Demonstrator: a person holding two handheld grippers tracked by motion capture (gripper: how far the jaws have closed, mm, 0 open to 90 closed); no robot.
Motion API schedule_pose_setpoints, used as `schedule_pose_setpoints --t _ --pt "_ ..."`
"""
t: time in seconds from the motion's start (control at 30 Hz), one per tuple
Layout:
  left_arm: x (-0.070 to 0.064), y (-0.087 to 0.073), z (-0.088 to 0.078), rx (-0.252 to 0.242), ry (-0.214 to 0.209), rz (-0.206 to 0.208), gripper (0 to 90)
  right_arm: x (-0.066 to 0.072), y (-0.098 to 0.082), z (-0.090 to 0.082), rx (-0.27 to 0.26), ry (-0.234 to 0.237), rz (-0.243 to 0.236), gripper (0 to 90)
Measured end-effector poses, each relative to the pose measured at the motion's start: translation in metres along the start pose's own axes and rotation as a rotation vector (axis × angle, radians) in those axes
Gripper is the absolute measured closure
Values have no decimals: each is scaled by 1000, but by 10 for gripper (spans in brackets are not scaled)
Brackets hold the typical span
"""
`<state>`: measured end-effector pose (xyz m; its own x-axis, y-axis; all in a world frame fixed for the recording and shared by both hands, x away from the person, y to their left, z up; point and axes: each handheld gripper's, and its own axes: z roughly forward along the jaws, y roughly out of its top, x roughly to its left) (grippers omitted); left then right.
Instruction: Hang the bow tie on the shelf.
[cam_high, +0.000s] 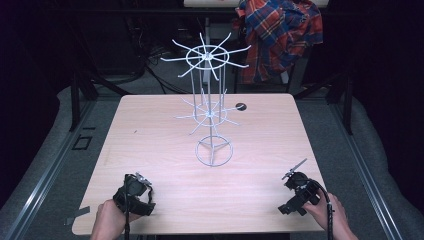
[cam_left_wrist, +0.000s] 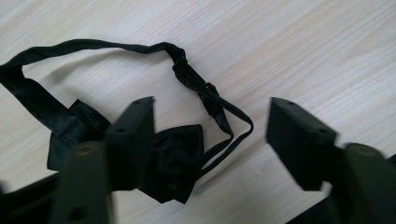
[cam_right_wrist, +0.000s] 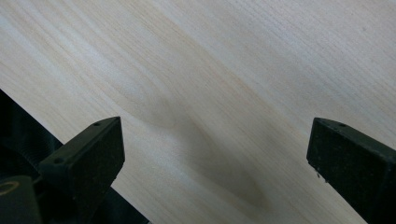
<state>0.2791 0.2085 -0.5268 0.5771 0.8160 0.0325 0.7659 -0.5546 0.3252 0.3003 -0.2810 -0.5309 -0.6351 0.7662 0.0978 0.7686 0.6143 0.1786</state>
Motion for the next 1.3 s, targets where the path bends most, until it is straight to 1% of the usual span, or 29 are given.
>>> schedule_pose_setpoints --t 0.03,0.07,0.1,0.13,0.17,0.2,0.27,0.3,0.33,0.37,0.4,0.47,0.5,0.53,0.57,0.6,0.67,0.7,0.77,0.8,0.9,0.93,1.03,1.07,1.13,1.17,1.23,1.27,1.3 --pt "3 1 1 8 -4 -2 406 -1 -1 1 7 2 2 37" --pt "3 2 2 9 -14 -6 430 -2 -1 2 9 4 5 37" --pt "3 2 2 9 -14 -6 453 -2 -1 2 9 4 5 37" --pt "4 3 4 13 -20 -11 466 -3 -2 2 1 3 25 38" --pt "4 5 5 19 -21 -12 466 -3 -2 2 1 3 25 38" --pt "2 10 8 34 -14 -12 515 -3 -1 1 9 -4 12 38" --pt "1 11 10 42 -7 -11 536 -2 -1 0 12 -5 3 38" --pt "0 13 12 61 -4 -8 551 0 0 0 5 -5 0 38" --pt "0 13 12 61 -4 -8 562 0 0 0 5 -5 0 38" --pt "1 14 14 73 1 -14 574 0 0 0 4 4 1 37" --pt "2 14 15 77 4 -20 586 -1 0 0 11 0 0 38" --pt "3 14 15 76 5 -21 616 -2 -1 1 11 4 2 38" --pt "4 13 16 84 3 -20 631 -4 -2 1 9 3 13 40" --pt "5 13 16 84 0 -25 648 -4 -3 1 0 -6 18 40" --pt "5 12 16 83 -2 -25 667 -3 -3 1 -7 0 20 40" --pt "6 11 16 83 -3 -32 685 -3 -2 0 7 1 9 40" --pt "6 10 16 81 -6 -32 702 -2 -1 0 8 4 4 40" --pt "7 10 16 81 -7 -32 739 1 -1 0 -2 -4 5 40" --pt "7 11 17 86 -3 -32 772 0 0 1 5 8 1 40" --pt "7 11 17 90 -2 -31 793 0 -1 1 3 -2 6 40" --pt "8 11 19 95 3 -34 845 -2 -1 1 11 5 3 40" --pt "9 10 18 99 9 -28 860 -3 -1 0 17 -3 3 41" --pt "10 8 17 90 12 -37 888 -1 -1 -1 9 1 0 41" --pt "10 8 17 90 12 -37 890 0 -1 0 1 -6 6 41" --pt "10 9 15 81 14 -36 892 -1 -1 -1 13 -3 -4 41" --pt "9 9 14 68 16 -32 893 -2 -1 -1 13 -3 -6 41" --pt "10 10 13 62 18 -28 893 -3 -2 -1 13 -3 3 41" --pt "10 10 10 41 18 -25 893 -3 -2 -1 9 -4 3 41" --pt "10 10 10 41 18 -25 893 -3 -2 -1 9 -4 3 41"
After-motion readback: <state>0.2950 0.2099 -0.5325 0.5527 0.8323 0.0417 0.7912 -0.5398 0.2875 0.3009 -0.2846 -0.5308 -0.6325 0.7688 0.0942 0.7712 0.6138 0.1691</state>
